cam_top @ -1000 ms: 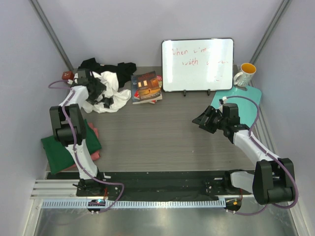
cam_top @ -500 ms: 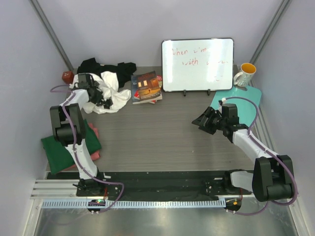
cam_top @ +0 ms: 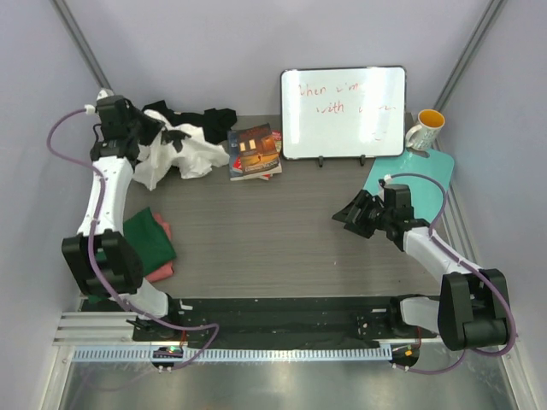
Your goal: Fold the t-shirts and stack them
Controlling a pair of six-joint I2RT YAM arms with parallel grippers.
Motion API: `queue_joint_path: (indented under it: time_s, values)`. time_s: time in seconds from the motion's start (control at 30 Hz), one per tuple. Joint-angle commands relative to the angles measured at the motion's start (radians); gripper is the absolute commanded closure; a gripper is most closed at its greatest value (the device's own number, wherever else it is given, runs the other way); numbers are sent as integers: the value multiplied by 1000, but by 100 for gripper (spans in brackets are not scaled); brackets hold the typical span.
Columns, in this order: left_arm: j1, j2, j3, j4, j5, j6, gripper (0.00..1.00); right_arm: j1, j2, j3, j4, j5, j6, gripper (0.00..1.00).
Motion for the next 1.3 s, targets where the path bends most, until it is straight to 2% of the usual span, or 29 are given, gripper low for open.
queue_joint_path:
  time_s: [0.0, 0.07, 0.17, 0.27, 0.37, 0.4, 0.47, 0.63, 0.83, 0.9, 0.93, 0.97, 1.0, 1.07, 1.27]
  values:
    - [0, -129, 67, -21, 141, -4, 100, 14, -7, 17, 36, -21, 13, 38]
    - [-20, -201, 66, -53, 162, 2, 100, 20, 8, 35, 39, -29, 13, 38]
    - [-72, -324, 52, -118, 94, 56, 100, 33, 30, 57, 55, -30, 19, 39]
    - [-80, -417, 26, -156, 107, 56, 100, 45, 59, 71, 87, -33, 36, 39]
    - [-81, -459, -32, -155, 222, 27, 100, 59, 94, 81, 140, -33, 68, 39]
    - [-86, -464, -52, -153, 300, 17, 100, 65, 105, 84, 150, -33, 74, 39]
    - [-130, -470, -130, -138, 348, 1, 100, 79, 128, 101, 167, -23, 82, 38]
    - [-349, -553, -330, -122, 230, 22, 100, 111, 201, 190, 162, 26, 57, 35]
    - [-451, -525, -551, -63, 207, 8, 100, 163, 347, 320, 194, 28, 57, 37]
    - [-483, -515, -594, -23, 199, -9, 100, 203, 396, 385, 194, 28, 57, 44]
    - [-496, -508, -629, -11, 195, -13, 100, 221, 448, 408, 184, 42, 57, 51]
    - [-508, -505, -643, 2, 184, -19, 100, 235, 473, 432, 176, 57, 56, 87]
    - [-534, -502, -655, 18, 180, -21, 100, 268, 497, 483, 168, 68, 48, 96]
    - [-563, -496, -680, 29, 149, -24, 100, 295, 585, 534, 144, 94, 42, 99]
    - [-618, -482, -715, 40, 123, -21, 100, 391, 811, 752, 32, 134, 14, 99]
